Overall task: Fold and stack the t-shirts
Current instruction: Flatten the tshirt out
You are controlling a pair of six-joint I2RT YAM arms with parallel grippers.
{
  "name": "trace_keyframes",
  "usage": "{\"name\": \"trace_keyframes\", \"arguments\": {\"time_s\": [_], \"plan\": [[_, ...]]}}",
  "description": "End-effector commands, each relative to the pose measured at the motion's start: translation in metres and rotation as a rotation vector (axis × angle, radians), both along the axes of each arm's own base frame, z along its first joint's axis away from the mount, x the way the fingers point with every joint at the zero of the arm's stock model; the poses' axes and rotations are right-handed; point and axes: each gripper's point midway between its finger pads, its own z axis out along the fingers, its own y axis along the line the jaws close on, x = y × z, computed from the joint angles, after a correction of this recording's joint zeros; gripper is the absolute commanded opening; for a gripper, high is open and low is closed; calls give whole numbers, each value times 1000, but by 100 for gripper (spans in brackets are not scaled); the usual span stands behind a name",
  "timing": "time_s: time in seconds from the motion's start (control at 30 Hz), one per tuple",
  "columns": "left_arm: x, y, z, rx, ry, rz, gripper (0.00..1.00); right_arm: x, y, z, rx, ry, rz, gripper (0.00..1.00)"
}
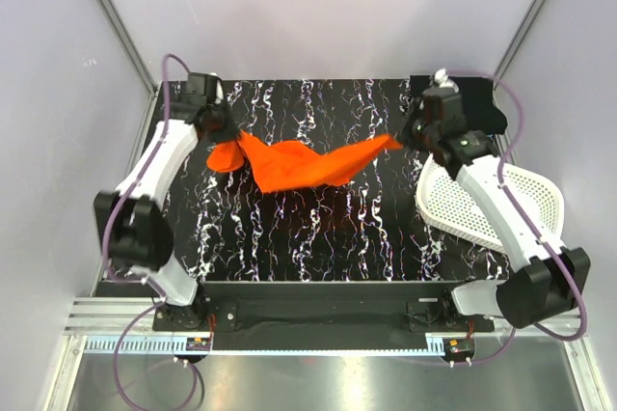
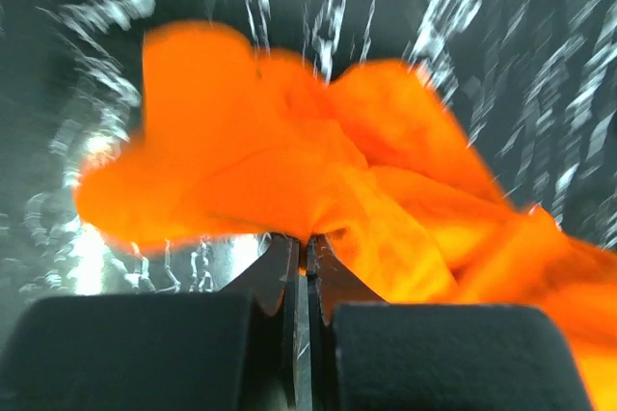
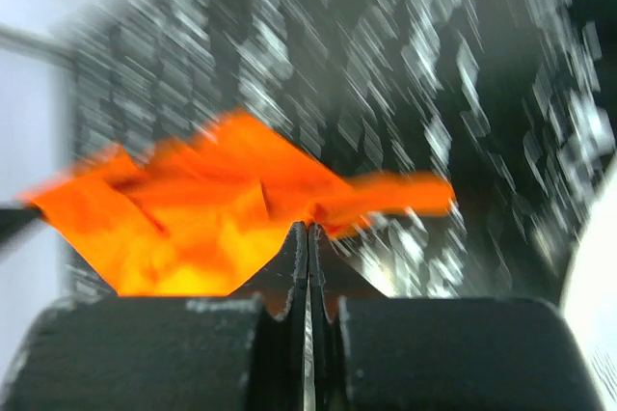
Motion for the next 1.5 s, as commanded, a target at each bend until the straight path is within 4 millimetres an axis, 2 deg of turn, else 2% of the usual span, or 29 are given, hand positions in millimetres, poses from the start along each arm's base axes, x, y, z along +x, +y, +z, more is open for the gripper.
{"name": "trace_keyframes", "arguments": {"time_s": [0.0,0.03,0.07,0.13,0.17,0.2,0.27,0.3,0.33,0.37,0.4,0.47,0.5,0.6,0.73,0.83,0.93,0.97,1.07,1.17,1.2,1.23,1.27,1.3,1.33,1.37,1.4,1.43,1.47], "plan": [[10,-32,-22,-94,78,-173,0,-19,-8,-50,-37,141,-24,0],[17,-37,-22,-107,79,-194,0,-23,-9,-59,-37,163,-25,0],[23,-40,-41,-116,126,-200,0,-26,-7,-60,-24,165,-16,0],[32,-46,-45,-131,129,-222,8,-34,4,-68,32,198,16,0],[33,-46,-51,-130,143,-224,28,-34,9,-68,53,192,28,0],[31,-43,-54,-107,145,-214,40,-37,12,-73,78,212,24,0],[22,-35,-44,-49,114,-190,55,-51,22,-85,71,230,57,0],[19,-23,-44,23,103,-149,58,-54,22,-89,66,236,45,0],[2,-19,-58,59,138,-143,61,-59,19,-99,53,254,30,0],[-8,-16,-48,72,110,-132,61,-64,19,-98,57,245,32,0],[-29,-8,-71,91,166,-102,62,-67,19,-99,66,246,26,0],[-39,-7,-66,63,98,-76,61,-68,10,-100,53,231,-15,0],[-57,-4,-90,50,143,-50,61,-69,9,-100,54,230,-17,0],[-61,-1,-103,10,130,9,61,-67,12,-84,63,192,0,0],[-49,21,-118,-39,149,151,74,-65,15,-73,59,171,26,0],[-29,20,-116,-79,75,169,73,-61,18,-72,50,171,44,0],[-11,27,-129,-22,100,189,71,-58,24,-60,61,147,79,0],[-9,25,-146,-20,148,177,70,-56,24,-56,50,134,87,0],[3,22,-165,-15,196,176,69,-49,24,-41,35,96,86,0],[19,25,-174,27,210,166,67,-46,27,-23,48,60,101,0],[35,30,-163,57,180,162,41,-46,28,-17,50,49,107,0],[33,35,-167,85,226,165,28,-44,27,-7,50,25,107,0],[38,42,-157,109,225,174,17,-44,24,-4,27,18,106,0],[60,45,-121,127,154,166,2,-40,20,11,13,-14,90,0],[56,50,-104,157,166,164,0,-33,8,16,-31,-29,35,0],[62,51,-68,162,96,159,0,-29,-1,20,-80,-41,16,0],[79,48,-17,158,-18,131,0,-20,-7,47,-92,-104,-8,0],[75,48,7,154,-26,119,0,-3,-23,51,-131,-111,-69,0],[90,43,67,126,-147,111,0,7,-31,61,-162,-135,-90,0]]}}
